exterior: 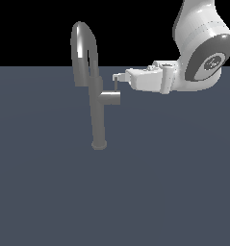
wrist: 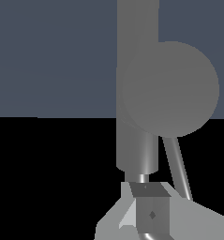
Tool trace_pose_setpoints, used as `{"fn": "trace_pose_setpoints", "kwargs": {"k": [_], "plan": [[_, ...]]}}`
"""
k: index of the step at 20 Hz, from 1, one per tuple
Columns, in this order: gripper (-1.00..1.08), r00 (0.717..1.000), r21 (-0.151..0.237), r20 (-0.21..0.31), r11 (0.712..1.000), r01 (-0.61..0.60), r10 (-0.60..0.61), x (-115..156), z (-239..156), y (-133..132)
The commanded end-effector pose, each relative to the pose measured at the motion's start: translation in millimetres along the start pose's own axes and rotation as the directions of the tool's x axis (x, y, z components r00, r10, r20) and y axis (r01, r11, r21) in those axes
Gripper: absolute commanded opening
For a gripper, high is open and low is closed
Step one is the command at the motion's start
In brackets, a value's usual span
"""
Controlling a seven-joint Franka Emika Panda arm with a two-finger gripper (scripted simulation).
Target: Turn on the faucet by rotating a designated handle.
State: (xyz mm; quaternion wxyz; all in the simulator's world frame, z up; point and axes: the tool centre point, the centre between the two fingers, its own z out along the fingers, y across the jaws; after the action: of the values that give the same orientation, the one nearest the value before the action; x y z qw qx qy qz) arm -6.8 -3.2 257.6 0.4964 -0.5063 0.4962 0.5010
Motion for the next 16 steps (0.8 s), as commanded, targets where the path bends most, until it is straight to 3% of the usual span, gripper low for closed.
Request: {"fn": "trace_pose_setpoints", "kwargs": {"k": [1, 5, 7, 16], "plan": [[-1.0, 1.0, -0.007, 0.004, 1.0, -0.005, 0.005, -0.6, -0.1, 12.2], [-1.0, 1.0, -0.007, 0.005, 1.0, -0.005, 0.005, -1.1, -0.2, 25.9], [-1.0, 1.0, -0.002, 0.001, 1.0, 0.006, -0.006, -3.4, -0.1, 18.0], [-1.0, 1.0, -0.007, 0.005, 1.0, -0.004, 0.004, 15.8, -0.3, 53.5]]}}
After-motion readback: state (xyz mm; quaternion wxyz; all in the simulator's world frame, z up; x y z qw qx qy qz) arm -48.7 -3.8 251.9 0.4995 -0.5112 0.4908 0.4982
